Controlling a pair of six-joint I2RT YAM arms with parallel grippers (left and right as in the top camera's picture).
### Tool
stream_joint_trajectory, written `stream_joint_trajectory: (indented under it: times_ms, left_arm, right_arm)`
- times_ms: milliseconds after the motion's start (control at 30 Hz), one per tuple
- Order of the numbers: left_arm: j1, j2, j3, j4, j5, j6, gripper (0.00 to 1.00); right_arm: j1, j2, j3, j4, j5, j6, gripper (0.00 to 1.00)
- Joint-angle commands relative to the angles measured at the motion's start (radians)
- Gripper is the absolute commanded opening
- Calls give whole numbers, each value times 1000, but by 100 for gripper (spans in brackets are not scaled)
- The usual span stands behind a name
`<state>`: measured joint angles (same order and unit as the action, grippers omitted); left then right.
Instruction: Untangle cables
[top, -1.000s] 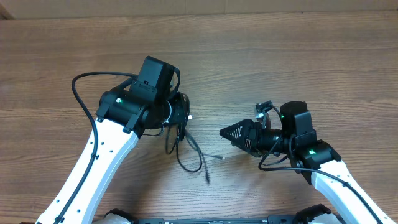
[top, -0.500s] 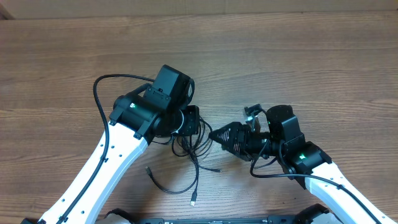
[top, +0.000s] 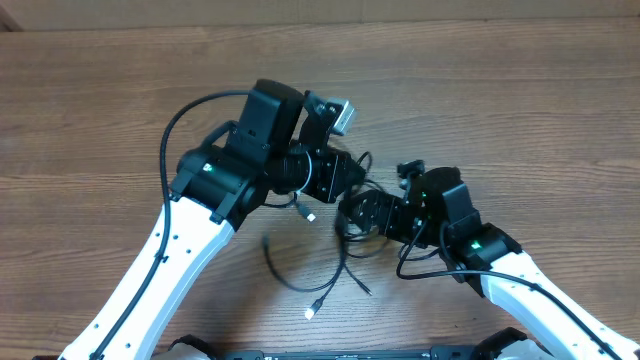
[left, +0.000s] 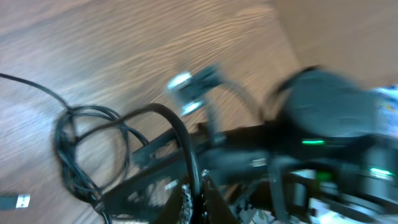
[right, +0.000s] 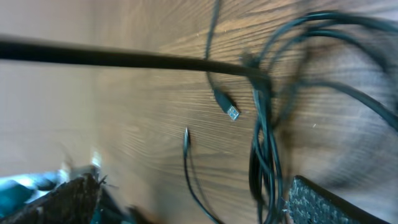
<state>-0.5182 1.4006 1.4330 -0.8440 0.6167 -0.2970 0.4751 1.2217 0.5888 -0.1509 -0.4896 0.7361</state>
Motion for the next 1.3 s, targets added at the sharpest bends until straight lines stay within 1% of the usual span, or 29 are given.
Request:
stream_joint_trajectory:
  times_ms: [0,133,233,300,500,600,767,900,933,1033,1067,1133,1167,1233,1267]
  left_arm:
    - [-3,-40,89,13,90,67,4]
    - [-3,-77,120,10,85,84,4]
    - [-3,-108,121,7,40,84,4]
    - [-1,-135,121,-3,-19,83,4]
    - [43,-249,121,-7,-229,18,4]
    - [74,-316,121,-3,-340,-30,4]
    - [113,-401,121,-34,-541,-116,4]
    - [129,-462,121,-129,-780,-235,4]
    - [132,-475,121,-153,-840,-267,4]
    - [134,-516,121,-222,-1006,-364,4]
    - [134,-528,121,-238,-1038,-386,4]
    - [134,-547,121,-260,-1054,-396,5]
    - [134,-553,121,-271,-1053,-396,9]
    - [134,-556,121,-307,-1044,-396,21]
    - [134,-554,120,-334,-1042,-397,25]
  right_arm:
    - [25,41,7,31,47,-222,96]
    - [27,79,7,87,219,-222,95]
    - [27,94,7,86,367,-221,87]
    - [27,107,7,63,415,-222,86]
    - [27,162,7,-116,422,-221,86]
    - [27,217,7,-168,421,-211,87]
    - [27,310,7,-173,418,-138,86]
    - [27,354,7,-167,418,-104,87]
    - [27,358,7,-167,418,-104,90]
    - [27,359,7,-166,418,-105,93]
    - [27,359,7,-166,420,-105,94]
    - [27,359,7,-166,422,-105,95]
    - [27,359,7,-165,421,-105,95]
    - [27,359,7,-162,420,-105,96]
    - [27,359,7,-161,406,-105,96]
